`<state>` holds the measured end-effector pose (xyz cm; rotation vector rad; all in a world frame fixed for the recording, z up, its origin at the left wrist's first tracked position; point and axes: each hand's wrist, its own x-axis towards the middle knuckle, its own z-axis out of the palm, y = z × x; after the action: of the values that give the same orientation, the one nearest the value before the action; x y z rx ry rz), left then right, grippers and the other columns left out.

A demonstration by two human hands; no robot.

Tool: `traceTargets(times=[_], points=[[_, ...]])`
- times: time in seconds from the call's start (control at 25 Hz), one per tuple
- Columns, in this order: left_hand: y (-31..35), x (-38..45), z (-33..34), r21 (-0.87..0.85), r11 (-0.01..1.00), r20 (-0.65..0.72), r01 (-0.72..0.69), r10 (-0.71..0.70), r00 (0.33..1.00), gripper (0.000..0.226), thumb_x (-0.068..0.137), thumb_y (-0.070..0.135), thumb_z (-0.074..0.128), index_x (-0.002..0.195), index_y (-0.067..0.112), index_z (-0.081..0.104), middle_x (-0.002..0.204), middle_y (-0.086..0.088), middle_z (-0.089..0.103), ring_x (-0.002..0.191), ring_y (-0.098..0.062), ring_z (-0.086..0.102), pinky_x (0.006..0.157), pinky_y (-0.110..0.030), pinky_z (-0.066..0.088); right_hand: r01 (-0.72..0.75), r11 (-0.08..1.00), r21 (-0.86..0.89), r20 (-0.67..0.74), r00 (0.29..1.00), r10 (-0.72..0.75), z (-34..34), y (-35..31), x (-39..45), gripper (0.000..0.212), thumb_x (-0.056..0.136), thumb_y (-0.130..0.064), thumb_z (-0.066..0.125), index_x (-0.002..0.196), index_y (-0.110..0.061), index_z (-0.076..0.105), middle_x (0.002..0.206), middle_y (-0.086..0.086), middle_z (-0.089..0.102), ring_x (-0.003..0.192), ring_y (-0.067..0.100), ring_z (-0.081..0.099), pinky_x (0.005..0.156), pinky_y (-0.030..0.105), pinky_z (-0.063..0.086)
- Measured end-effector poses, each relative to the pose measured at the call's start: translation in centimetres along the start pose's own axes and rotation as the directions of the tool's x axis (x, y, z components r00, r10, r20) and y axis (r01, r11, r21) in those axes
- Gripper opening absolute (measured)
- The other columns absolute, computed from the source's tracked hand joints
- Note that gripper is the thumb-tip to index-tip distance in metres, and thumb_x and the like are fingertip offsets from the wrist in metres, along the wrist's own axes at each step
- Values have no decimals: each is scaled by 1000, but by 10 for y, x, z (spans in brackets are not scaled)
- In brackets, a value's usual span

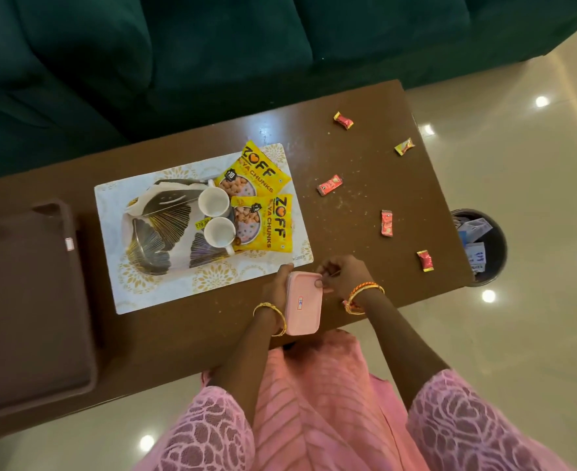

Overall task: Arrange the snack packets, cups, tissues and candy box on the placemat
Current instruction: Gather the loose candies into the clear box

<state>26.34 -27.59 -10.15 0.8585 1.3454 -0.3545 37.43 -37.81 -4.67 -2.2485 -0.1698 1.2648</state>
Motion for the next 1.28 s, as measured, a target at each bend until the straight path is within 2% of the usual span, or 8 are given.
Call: traceTargets(times=[0.16,0.4,0.6,0.8,0.88,1.04,1.16,1.28], points=[[1,6,7,25,1000,3,15,-15,1000,50,48,64,59,53,15,61,66,-14,64,59,-28,56,66,-35,43,18,999,-31,-14,1000,-19,-5,7,5,14,72,1,74,82,-8,69,68,3,60,60,9,54,45,7,42],[0,18,11,9,999,9,46,-46,999,66,50,65,56,80,7,68,85,-21,64,79,-32,57,76,-41,44,36,998,-54,-21,999,-37,-1,16,20,15,77,-2,69,91,-9,71,81,6,64,78,19,59,72,29,55],[4,44,13,48,998,-5,39,-39,999,52,56,63,55,66,14,70,72,-14,68,66,-29,62,68,-36,49,66,998,-25,-4,998,-66,-1,24,29,24,83,-3,63,103,-12,70,101,11,71,94,24,63,87,39,55],[10,65,15,-97,987,55,126,-121,991,70,65,62,54,111,11,64,111,-18,65,100,-37,62,85,-48,50,75,984,159,-84,995,-62,-44,33,22,21,82,0,63,97,-13,70,93,9,68,91,26,64,81,38,54],[8,71,13,-122,976,127,182,-167,978,65,69,62,51,108,14,68,102,-15,69,89,-34,64,79,-44,52,120,985,122,-292,953,-80,-56,38,21,21,81,-1,65,97,-13,71,93,6,65,82,17,60,73,24,49],[-2,84,9,-135,959,262,248,-206,943,55,71,63,50,80,16,78,82,-10,75,76,-31,67,79,-42,52,264,960,-98,-666,699,-260,-34,48,39,21,79,2,65,96,-6,73,89,14,60,77,19,54,64,14,41],[-11,95,9,-156,950,332,271,-208,920,53,73,60,49,85,17,77,86,-9,75,72,-30,70,78,-43,53,307,904,-296,-679,598,-426,10,73,59,24,74,9,65,95,-1,73,87,24,62,81,36,59,63,31,48],[-24,99,5,-186,939,372,288,-204,906,53,73,61,48,81,18,79,82,-7,76,68,-27,73,71,-42,56,287,874,-392,-599,641,-480,42,104,70,27,72,12,64,95,0,72,88,25,63,84,41,60,61,39,55]])
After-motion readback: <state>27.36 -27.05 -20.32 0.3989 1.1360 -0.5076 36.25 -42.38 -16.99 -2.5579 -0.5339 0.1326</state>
